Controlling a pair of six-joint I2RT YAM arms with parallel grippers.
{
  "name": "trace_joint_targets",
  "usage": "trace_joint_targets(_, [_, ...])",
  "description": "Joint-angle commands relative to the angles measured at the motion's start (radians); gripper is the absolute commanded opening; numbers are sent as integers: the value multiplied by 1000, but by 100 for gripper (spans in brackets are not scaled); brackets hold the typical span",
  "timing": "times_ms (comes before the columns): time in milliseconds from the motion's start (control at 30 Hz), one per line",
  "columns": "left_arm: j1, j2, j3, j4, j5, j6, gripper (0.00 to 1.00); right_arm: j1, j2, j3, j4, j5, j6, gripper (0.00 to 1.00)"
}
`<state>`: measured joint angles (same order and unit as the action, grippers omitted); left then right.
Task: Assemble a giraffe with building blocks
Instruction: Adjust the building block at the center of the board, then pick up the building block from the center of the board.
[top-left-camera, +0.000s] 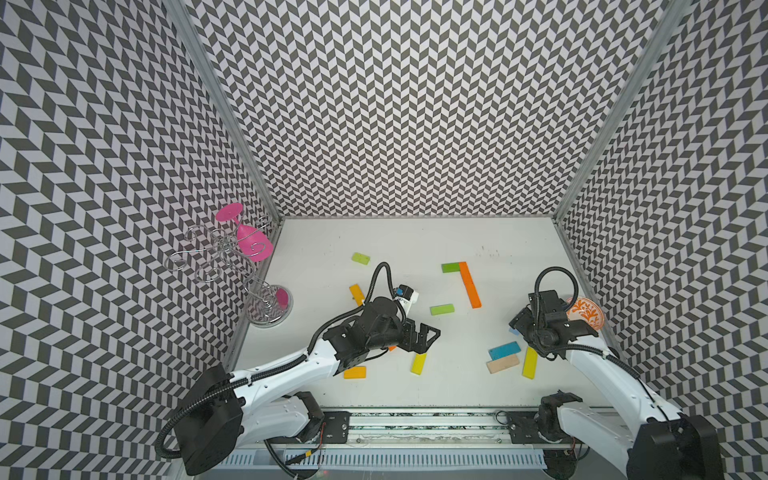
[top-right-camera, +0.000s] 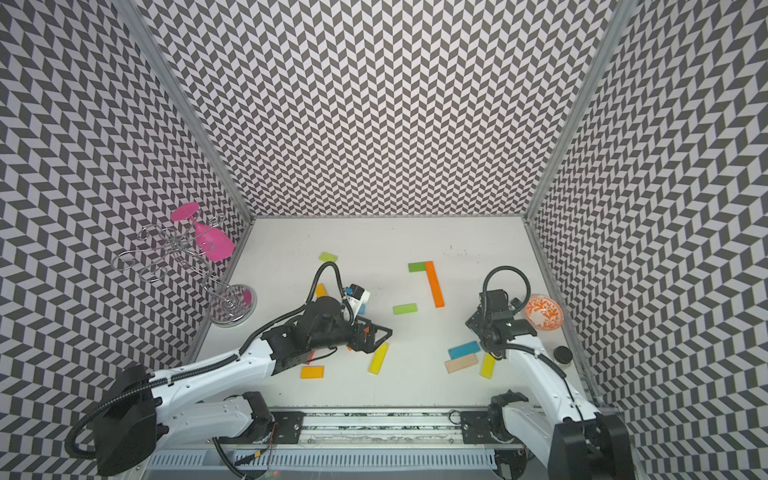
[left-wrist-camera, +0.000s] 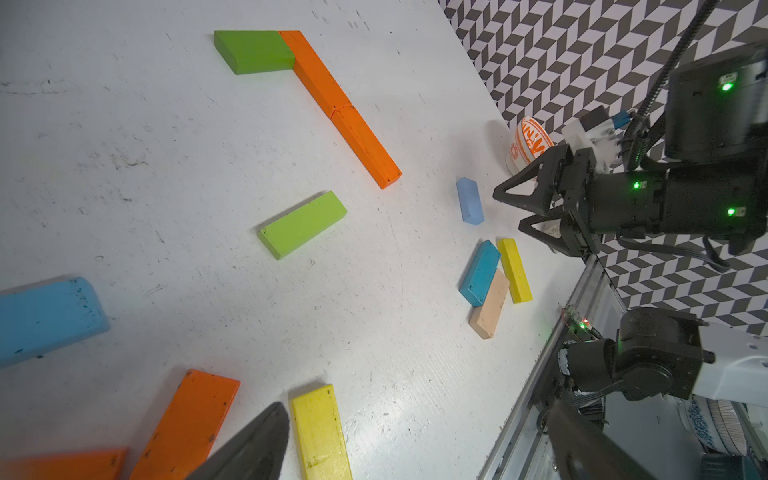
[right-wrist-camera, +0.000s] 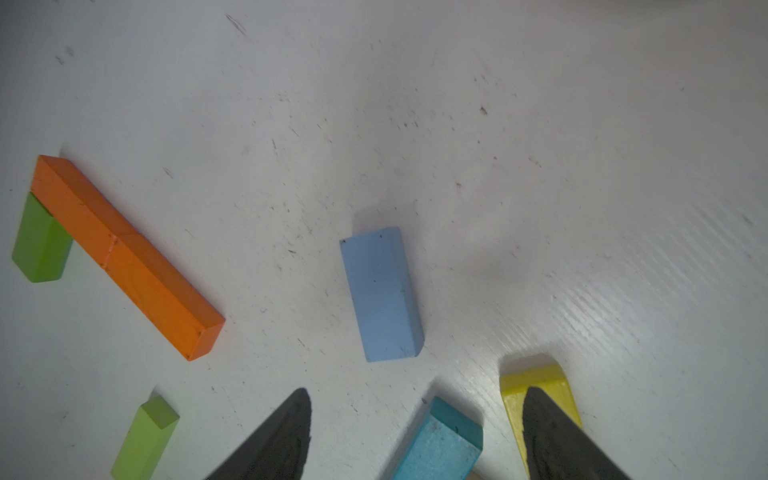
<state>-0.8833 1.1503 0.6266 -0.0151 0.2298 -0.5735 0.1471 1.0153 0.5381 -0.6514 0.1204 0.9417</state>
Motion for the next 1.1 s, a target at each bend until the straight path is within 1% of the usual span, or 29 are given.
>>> trace_joint_targets(0, [-5, -6, -9, 28, 3, 3, 98, 28, -12, -31, 6, -45, 73, 78])
trace_joint_targets(167, [-5, -12, -13, 27, 0, 3, 98, 73, 9, -61, 37, -69, 112, 75])
trace_joint_targets(400, [-4, -18, -16, 23, -4, 3, 98, 131, 36, -83, 71, -71, 153, 66])
trace_joint_targets(500, [-4, -18, -14, 21, -4, 4, 98, 140, 54, -90, 87, -68, 157, 64])
trace_joint_targets(600, [-5, -21, -13, 21, -4, 4, 98, 146, 70, -93, 106, -62, 155, 59])
trace_joint_targets(700, [-4, -23, -11, 18, -4, 6, 98, 163, 99, -92, 130, -64, 154, 51])
trace_joint_targets(900, [7, -36, -10, 8, -4, 10, 98, 208, 148, -57, 156, -55, 122, 27])
trace_joint_targets(967, [13, -43, -9, 1, -7, 14, 98, 215, 159, -46, 164, -53, 99, 21])
trace_joint_targets(1000, [15, -47, -8, -1, -7, 15, 98, 220, 169, -39, 168, -53, 86, 19])
trace_joint_targets(1067, [21, -49, -11, -3, -8, 14, 98, 234, 198, -23, 164, -48, 63, 18])
